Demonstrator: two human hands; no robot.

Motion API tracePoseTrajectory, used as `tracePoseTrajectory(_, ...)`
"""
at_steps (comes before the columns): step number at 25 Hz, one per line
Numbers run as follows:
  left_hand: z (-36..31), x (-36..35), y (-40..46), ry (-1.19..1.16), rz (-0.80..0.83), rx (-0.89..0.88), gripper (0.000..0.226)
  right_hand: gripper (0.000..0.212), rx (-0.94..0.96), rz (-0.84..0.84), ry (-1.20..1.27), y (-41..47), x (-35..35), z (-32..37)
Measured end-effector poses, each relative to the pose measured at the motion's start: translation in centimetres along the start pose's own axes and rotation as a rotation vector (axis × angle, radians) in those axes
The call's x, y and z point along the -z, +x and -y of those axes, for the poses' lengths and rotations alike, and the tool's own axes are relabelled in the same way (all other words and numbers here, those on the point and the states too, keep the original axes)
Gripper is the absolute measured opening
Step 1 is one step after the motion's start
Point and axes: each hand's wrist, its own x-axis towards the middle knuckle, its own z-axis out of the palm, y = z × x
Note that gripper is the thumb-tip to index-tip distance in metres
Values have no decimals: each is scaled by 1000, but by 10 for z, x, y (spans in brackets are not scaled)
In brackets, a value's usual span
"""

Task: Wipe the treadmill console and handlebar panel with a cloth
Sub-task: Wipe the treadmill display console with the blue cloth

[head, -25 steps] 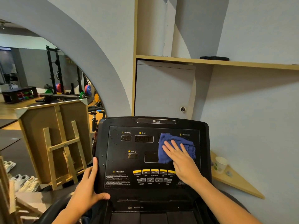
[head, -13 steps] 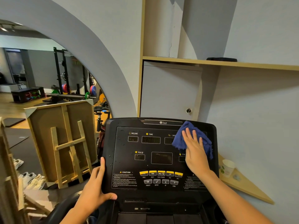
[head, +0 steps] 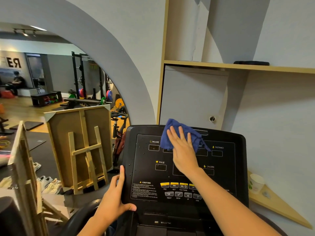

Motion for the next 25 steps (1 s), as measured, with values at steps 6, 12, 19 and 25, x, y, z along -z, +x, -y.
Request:
tracePoseTrajectory(6,-3,1,-3,25,-14,-3,153,77,191,166,59,-42,-13,4)
tracePoseTrajectory(12,-4,3,-5,46,-21,-20,153,71,230,242,46,-80,4,-28)
tracePoseTrajectory(19,-6,4,-6,43,6,-16,153,76,10,148,96,-78,21,-52)
tracePoseTrajectory(25,-4,5,-4,48,30,-3,153,82,-123,14,36,-24,10,-22)
